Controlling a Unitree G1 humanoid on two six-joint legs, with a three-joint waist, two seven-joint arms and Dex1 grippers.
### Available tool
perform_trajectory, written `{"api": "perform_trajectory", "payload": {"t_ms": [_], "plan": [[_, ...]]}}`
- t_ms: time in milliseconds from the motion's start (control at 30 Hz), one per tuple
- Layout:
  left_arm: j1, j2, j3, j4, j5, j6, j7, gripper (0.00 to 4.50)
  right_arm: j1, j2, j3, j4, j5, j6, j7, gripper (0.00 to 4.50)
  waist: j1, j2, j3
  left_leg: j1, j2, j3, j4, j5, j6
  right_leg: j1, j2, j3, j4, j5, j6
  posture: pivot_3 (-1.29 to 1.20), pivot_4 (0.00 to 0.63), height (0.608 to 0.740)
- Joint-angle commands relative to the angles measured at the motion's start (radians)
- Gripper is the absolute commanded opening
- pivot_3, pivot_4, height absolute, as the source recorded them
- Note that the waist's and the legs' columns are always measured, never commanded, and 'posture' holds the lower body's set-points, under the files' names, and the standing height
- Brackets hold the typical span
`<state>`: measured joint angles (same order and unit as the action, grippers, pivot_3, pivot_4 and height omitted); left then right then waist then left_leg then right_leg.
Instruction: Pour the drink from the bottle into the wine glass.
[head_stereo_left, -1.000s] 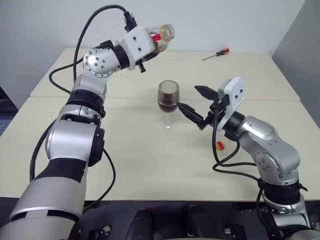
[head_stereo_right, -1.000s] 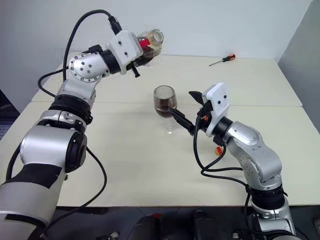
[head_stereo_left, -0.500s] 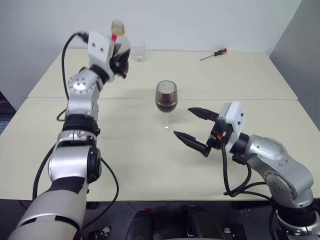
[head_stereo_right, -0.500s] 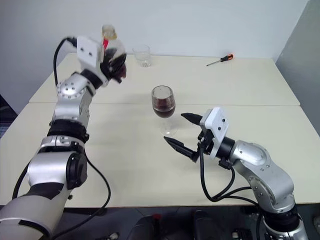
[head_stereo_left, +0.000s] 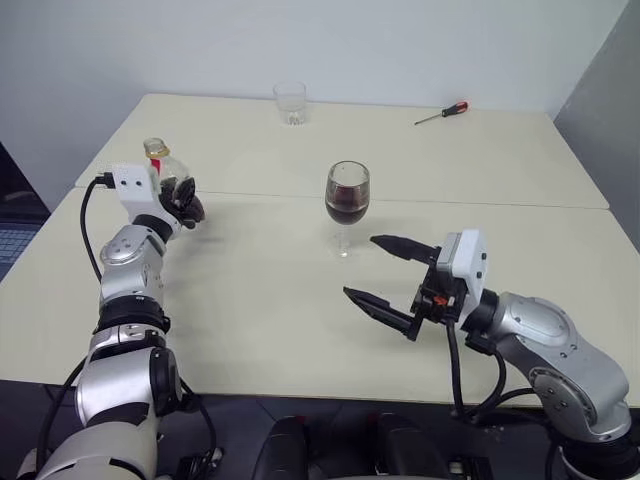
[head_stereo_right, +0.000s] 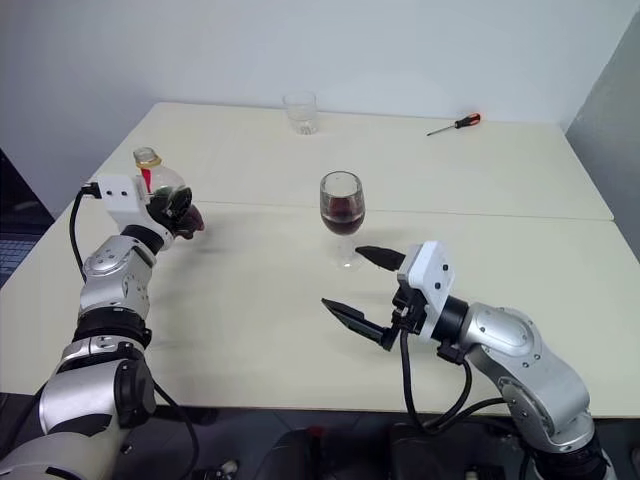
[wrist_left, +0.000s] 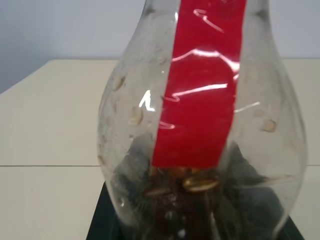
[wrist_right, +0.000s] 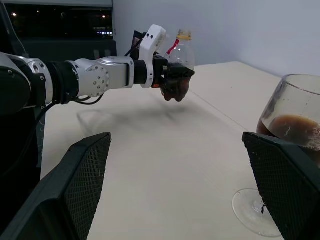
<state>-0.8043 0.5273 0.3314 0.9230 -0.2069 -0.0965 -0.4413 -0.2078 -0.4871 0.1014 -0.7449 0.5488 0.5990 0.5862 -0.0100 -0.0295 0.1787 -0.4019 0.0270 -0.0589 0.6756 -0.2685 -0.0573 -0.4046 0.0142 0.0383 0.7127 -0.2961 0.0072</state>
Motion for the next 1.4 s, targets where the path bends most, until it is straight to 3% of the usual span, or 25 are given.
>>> {"api": "perform_trajectory", "payload": {"t_ms": [33, 267, 600, 933, 1200, 1400], "plan": [[-0.009, -0.013, 0.002, -0.026, -0.014, -0.011, 0.012, 1.27, -0.024, 0.003, -0.003, -0.029, 0.003, -0.015, -0.010, 4.50, 0.000, 0.000, 0.000, 0.000, 0.000, 0.000, 0.000, 0.000, 0.000, 0.000, 0.000, 0.000, 0.000, 0.000, 0.000, 0.00, 0.150, 0.740], [-0.008, -0.027, -0.002, -0.004, -0.013, -0.025, 0.024, 1.27, -0.044, 0.009, 0.002, -0.014, -0.005, -0.014, -0.021, 4.50, -0.014, 0.000, 0.000, 0.000, 0.000, 0.001, 0.000, 0.000, 0.000, 0.000, 0.000, 0.001, 0.000, 0.000, 0.000, 0.00, 0.150, 0.740], [-0.005, -0.038, -0.011, 0.008, -0.005, -0.032, 0.029, 4.43, -0.055, 0.027, 0.001, 0.002, -0.023, -0.012, -0.040, 4.50, -0.015, 0.000, 0.000, 0.000, 0.000, 0.000, 0.000, 0.000, 0.000, 0.000, 0.000, 0.000, 0.000, 0.000, 0.000, 0.00, 0.150, 0.740], [0.070, -0.032, -0.008, -0.135, -0.033, 0.035, 0.003, 4.49, -0.061, 0.023, 0.000, 0.013, -0.021, -0.014, -0.038, 4.50, -0.018, 0.000, 0.000, 0.000, 0.000, 0.001, -0.001, 0.000, 0.000, 0.000, 0.000, 0.001, 0.000, 0.000, 0.000, 0.00, 0.150, 0.740], [0.367, -0.038, 0.040, -0.651, -0.146, 0.302, 0.060, 4.49, -0.031, 0.006, -0.004, 0.011, -0.028, -0.028, -0.024, 4.50, -0.019, 0.000, 0.000, 0.001, 0.004, -0.001, -0.001, 0.000, 0.000, 0.000, -0.002, 0.003, 0.000, 0.000, 0.000, 0.00, 0.150, 0.740], [0.544, -0.044, 0.061, -0.921, -0.206, 0.461, 0.099, 4.49, 0.001, -0.017, -0.027, 0.006, -0.025, -0.032, -0.018, 4.50, -0.015, 0.000, 0.000, 0.001, 0.002, -0.002, -0.001, 0.000, 0.000, 0.001, -0.003, 0.004, 0.000, 0.000, 0.000, 0.00, 0.150, 0.740]]}}
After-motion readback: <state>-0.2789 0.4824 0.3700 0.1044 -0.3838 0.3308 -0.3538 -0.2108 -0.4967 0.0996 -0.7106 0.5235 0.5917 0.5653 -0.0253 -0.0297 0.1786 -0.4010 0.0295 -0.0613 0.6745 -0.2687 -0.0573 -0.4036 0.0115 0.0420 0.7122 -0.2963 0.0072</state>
